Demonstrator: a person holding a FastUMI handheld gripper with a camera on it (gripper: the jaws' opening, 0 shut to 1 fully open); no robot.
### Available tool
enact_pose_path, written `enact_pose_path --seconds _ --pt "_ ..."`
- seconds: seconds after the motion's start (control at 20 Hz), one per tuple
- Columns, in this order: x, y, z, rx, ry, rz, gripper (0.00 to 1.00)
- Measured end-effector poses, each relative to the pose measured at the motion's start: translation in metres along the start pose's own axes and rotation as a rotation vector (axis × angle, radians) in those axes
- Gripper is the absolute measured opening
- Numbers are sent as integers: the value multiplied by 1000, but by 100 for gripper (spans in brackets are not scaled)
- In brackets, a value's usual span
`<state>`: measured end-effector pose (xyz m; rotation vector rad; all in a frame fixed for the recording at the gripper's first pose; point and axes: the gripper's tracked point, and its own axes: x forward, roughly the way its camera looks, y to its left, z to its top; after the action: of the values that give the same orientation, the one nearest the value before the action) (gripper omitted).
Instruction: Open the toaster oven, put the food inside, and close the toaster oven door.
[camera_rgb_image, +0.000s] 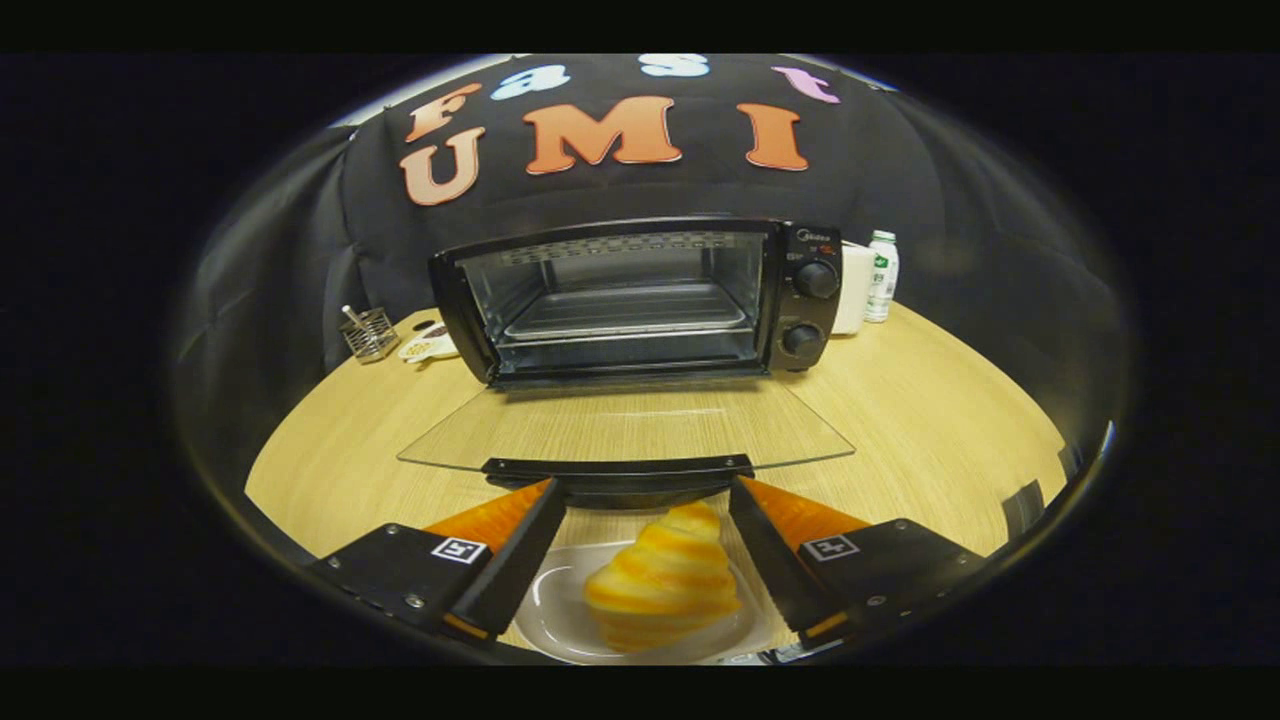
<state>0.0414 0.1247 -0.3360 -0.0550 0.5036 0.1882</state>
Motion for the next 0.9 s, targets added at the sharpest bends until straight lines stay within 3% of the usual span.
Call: enact_pose_path --seconds 0.25,0.45,0.9 --pt "-3 0 0 6 14 1 99" --pt "-12 -3 -4 82 37 1 99" --pt "-54 -8 -35 99 83 -75 98"
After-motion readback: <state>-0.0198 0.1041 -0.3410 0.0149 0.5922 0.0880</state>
